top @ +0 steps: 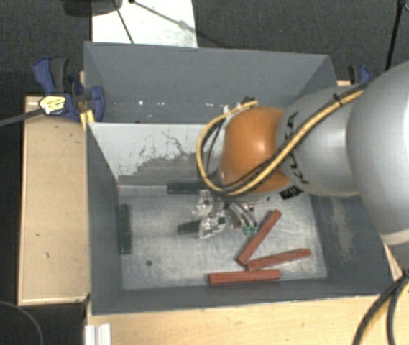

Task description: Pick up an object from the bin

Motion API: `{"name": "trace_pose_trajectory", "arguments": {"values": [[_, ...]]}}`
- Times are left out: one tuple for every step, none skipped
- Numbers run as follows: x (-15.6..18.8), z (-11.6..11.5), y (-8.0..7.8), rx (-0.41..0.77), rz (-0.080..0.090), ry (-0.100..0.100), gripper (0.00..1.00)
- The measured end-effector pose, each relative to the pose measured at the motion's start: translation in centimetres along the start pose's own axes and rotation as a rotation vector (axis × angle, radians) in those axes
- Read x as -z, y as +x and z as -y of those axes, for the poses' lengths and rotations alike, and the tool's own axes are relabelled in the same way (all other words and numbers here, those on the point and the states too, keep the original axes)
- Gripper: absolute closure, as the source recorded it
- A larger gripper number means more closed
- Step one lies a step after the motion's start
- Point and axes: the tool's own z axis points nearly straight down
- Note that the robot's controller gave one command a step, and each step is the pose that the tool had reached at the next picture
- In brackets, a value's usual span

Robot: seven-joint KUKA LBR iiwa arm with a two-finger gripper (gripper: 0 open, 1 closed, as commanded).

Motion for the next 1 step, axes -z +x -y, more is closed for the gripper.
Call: {"name": "trace_pose_trajectory", "arguments": {"values": [[16.04, -0.44, 0.75, 0.063, -0.006, 0.002, 1.00]]}}
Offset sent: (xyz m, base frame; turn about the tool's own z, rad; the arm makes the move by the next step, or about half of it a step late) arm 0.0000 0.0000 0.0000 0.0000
